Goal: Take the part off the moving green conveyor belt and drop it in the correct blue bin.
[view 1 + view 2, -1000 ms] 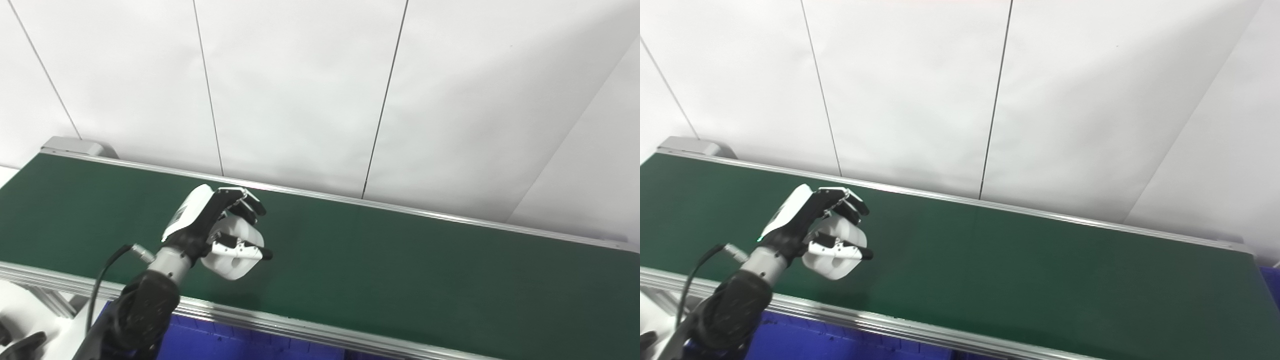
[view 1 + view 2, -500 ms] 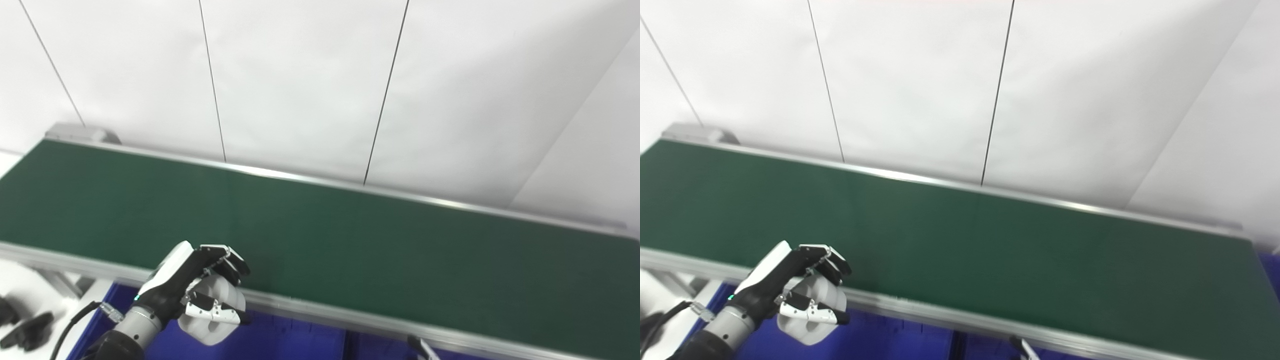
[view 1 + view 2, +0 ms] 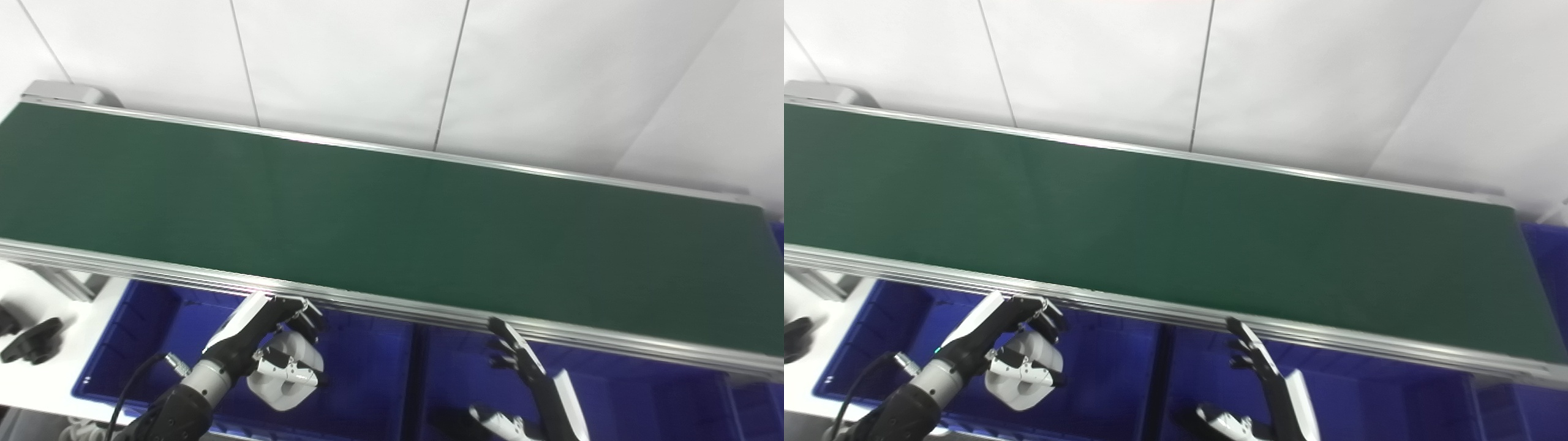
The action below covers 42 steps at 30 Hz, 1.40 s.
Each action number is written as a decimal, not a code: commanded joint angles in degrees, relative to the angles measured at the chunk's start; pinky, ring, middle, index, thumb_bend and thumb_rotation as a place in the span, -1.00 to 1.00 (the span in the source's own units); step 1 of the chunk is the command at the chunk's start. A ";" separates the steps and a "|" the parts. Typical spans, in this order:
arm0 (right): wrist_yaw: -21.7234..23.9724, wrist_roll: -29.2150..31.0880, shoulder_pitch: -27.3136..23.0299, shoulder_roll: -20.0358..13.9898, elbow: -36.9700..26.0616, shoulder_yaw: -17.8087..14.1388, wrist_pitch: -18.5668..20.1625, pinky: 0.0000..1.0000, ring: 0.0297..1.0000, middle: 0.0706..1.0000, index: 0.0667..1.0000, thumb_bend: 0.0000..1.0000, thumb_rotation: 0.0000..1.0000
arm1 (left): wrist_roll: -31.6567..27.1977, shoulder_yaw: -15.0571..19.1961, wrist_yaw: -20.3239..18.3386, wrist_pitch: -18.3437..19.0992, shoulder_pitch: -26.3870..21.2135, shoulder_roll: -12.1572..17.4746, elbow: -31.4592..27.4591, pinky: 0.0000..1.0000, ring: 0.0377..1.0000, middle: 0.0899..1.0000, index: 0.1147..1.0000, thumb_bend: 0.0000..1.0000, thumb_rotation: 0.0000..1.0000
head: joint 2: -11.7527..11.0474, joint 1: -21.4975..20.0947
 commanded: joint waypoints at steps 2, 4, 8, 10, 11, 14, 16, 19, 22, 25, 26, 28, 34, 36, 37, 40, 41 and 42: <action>1.07 0.04 0.50 0.63 -2.75 -1.31 0.10 0.37 0.62 0.76 0.80 0.61 0.44 | 1.19 -1.14 1.22 -2.66 -1.07 -0.35 1.00 -0.28 -0.27 -0.16 -0.04 -0.01 -1.00 | 0.29 0.02; 1.51 -0.17 0.81 1.03 -3.10 -1.83 0.36 0.36 0.61 0.75 0.79 0.62 0.45 | 2.01 -1.94 2.37 -3.60 -1.54 -1.11 3.06 -0.29 -0.27 -0.15 -0.04 -0.01 -1.00 | 0.30 0.01; 1.90 -0.65 1.10 1.57 -2.90 -2.42 -0.65 0.33 0.59 0.74 0.79 0.61 0.44 | 4.49 -3.01 4.26 -4.84 -2.66 -1.94 6.21 -0.16 -0.20 -0.10 -0.09 -0.01 -1.00 | 0.18 -0.22; 2.32 -0.54 1.43 1.84 -3.23 -2.68 -0.50 0.34 0.60 0.75 0.78 0.61 0.43 | 5.71 -3.66 4.08 -4.65 -3.41 -1.71 7.12 0.05 -0.16 -0.07 -0.11 0.00 -1.00 | 0.19 -0.20; 2.61 -0.41 1.59 1.89 -3.41 -2.79 -0.32 0.34 0.60 0.75 0.78 0.61 0.43 | 6.31 -3.99 3.87 -4.58 -3.61 -1.35 7.32 0.11 -0.15 -0.06 -0.12 0.00 -1.00 | 0.16 -0.12; 2.94 -0.56 1.76 2.14 -3.44 -3.10 -0.31 0.34 0.60 0.75 0.78 0.61 0.43 | 6.50 -4.08 1.73 -1.61 -3.43 -0.80 6.77 0.40 0.51 0.54 0.25 0.28 -0.75 | 0.07 -0.24; 3.34 -0.12 1.69 2.20 -3.27 -3.14 -0.41 0.35 0.61 0.76 0.79 0.60 0.41 | 5.98 -3.81 1.49 -1.59 -3.28 -0.78 7.01 0.51 0.66 0.70 0.51 0.51 -0.55 | -0.11 -0.33; 3.61 -0.24 1.60 2.47 -3.06 -3.35 -0.67 0.36 0.62 0.76 0.78 0.60 0.41 | 4.42 -3.23 1.05 -2.17 -3.26 -0.88 7.38 0.63 0.80 0.84 0.72 0.71 -0.34 | -0.14 -0.36; 3.84 -0.57 1.64 2.69 -3.15 -3.53 -0.56 0.35 0.62 0.76 0.78 0.59 0.41 | 2.43 -2.96 0.26 -2.60 -3.34 -0.84 7.59 0.66 0.82 0.87 0.79 0.82 -0.22 | -0.23 -0.54; 4.01 -0.46 1.58 2.76 -2.84 -3.60 -0.85 0.36 0.62 0.76 0.79 0.58 0.40 | 0.29 -2.76 -0.20 -3.61 -3.24 -0.75 7.71 0.69 0.84 0.89 0.79 0.85 -0.16 | -0.28 -0.55; 4.01 -0.48 1.54 2.79 -2.73 -3.62 -0.97 0.36 0.63 0.76 0.79 0.58 0.40 | -0.21 -2.72 -0.19 -3.83 -3.20 -0.72 7.76 0.69 0.84 0.90 0.79 0.87 -0.14 | -0.28 -0.55; 4.12 -0.76 1.54 2.84 -2.78 -3.69 -0.84 0.36 0.63 0.77 0.79 0.58 0.41 | -1.98 -2.55 -0.02 -5.56 -3.13 -0.66 8.29 0.69 0.84 0.90 0.79 0.87 -0.13 | -0.41 -0.63; 4.65 -0.52 1.54 3.10 -2.84 -3.70 -0.77 0.36 0.63 0.77 0.80 0.57 0.39 | -11.19 -2.29 -3.38 -13.97 -3.53 0.34 11.46 0.61 0.74 0.77 0.67 0.75 -0.24 | -0.38 -1.13; 4.64 -0.51 1.61 3.28 -2.68 -3.74 -0.78 0.37 0.63 0.77 0.80 0.58 0.39 | -14.30 -2.76 -5.27 -18.51 -3.94 0.93 13.05 0.60 0.71 0.74 0.65 0.74 -0.26 | -0.38 -1.42; 4.70 -0.57 1.67 3.35 -2.71 -3.73 -0.59 0.37 0.64 0.77 0.80 0.58 0.39 | -15.43 -2.98 -6.04 -20.23 -4.08 1.13 13.65 0.59 0.70 0.73 0.63 0.75 -0.28 | -0.46 -1.77; 5.40 -1.80 1.59 3.01 -2.91 -3.44 0.48 0.40 0.66 0.80 0.82 0.57 0.39 | -15.70 -3.97 -7.80 -22.35 -4.37 1.87 14.49 0.58 0.69 0.73 0.64 0.80 -0.23 | -0.58 -2.73; 5.75 -2.70 1.56 2.87 -3.23 -3.34 1.36 0.41 0.68 0.82 0.84 0.55 0.36 | -15.69 -4.33 -8.28 -23.21 -4.40 2.12 14.77 0.60 0.71 0.75 0.68 0.83 -0.21 | -0.58 -2.86; 6.11 -3.32 1.57 2.78 -3.53 -3.27 2.19 0.42 0.70 0.83 0.85 0.55 0.31 | -15.86 -4.56 -8.69 -24.20 -4.43 2.27 15.08 0.66 0.77 0.79 0.73 0.85 -0.19 | -0.61 -3.05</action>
